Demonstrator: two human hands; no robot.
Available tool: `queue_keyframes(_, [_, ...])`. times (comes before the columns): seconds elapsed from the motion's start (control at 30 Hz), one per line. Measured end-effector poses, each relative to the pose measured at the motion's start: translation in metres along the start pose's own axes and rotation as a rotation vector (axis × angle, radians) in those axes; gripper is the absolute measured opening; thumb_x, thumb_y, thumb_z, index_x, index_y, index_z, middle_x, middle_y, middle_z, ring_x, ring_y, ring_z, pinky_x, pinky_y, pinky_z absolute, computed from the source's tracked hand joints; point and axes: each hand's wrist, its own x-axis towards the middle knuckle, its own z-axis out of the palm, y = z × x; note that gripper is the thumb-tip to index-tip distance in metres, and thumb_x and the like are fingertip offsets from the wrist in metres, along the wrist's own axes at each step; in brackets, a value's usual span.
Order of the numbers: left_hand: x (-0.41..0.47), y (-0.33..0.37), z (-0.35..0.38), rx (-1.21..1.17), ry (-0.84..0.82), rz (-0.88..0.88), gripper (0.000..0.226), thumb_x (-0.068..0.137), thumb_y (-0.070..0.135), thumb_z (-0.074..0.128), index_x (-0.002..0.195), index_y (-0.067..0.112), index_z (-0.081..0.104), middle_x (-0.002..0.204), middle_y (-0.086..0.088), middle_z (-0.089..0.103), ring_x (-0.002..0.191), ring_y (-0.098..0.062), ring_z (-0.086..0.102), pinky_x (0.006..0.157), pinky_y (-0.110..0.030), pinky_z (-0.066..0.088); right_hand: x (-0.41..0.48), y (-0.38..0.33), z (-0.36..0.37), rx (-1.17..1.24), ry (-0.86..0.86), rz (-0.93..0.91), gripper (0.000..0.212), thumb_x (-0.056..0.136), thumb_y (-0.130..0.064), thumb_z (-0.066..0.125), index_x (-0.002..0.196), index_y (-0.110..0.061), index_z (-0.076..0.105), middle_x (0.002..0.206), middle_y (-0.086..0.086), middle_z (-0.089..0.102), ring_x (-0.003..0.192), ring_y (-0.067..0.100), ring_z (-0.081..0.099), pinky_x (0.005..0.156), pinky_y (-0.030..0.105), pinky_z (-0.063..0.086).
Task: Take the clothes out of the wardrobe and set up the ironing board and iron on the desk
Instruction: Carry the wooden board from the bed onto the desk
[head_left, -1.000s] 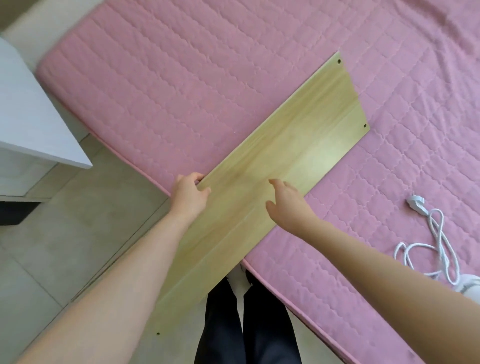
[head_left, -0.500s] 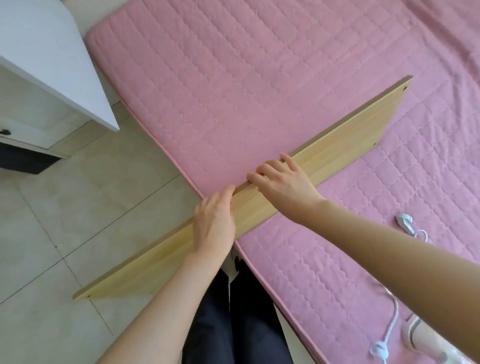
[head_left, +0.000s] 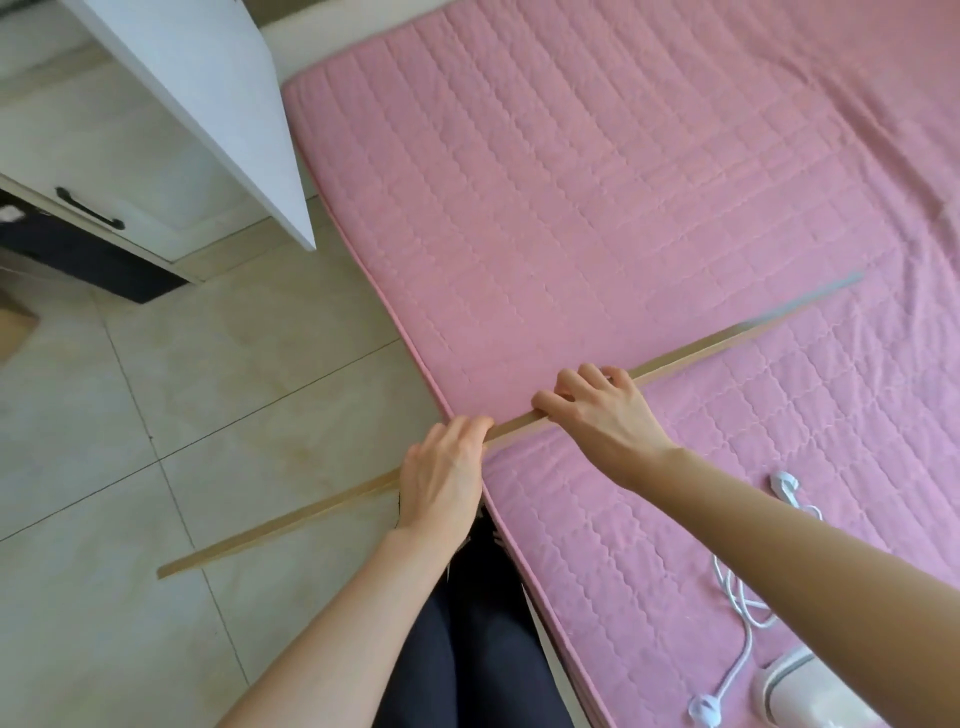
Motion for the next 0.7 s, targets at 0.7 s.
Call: queue_keyframes(0.7, [-0.084,-0.06,-0.175,0.044,0.459,-0.069,0.015,0.091,0.02,0.06,0.105,0.025,0.062,0.095,0.011,0.063,0.092,-0.019,0.057,0.097,-0.044,0.037,0.039,-0.108,-0.168,0.256,0.256,-0.211,0.018,0.084,-0.01,0.07,0.099,-0.019,0.068,0.081,-0.001,0.057,0.069,0.022,0.049,0.054,0.034,0.04])
